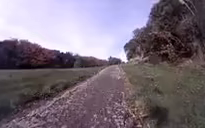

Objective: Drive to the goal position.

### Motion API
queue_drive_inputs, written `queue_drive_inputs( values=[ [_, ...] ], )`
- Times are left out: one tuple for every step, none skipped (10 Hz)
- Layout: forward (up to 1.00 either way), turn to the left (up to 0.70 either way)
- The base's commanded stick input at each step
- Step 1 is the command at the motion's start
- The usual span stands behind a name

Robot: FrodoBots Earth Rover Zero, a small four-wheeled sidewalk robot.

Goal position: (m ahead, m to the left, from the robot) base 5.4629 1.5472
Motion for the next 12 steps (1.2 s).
queue_drive_inputs(
  values=[
    [0.85,0.0],
    [0.85,0.0],
    [0.85,0.0],
    [0.85,0.0],
    [0.85,0.0],
    [0.85,0.0],
    [0.85,0.0],
    [0.85,0.0],
    [0.85,0.0],
    [0.85,0.0],
    [0.85,0.0],
    [0.85,0.0]
  ],
)
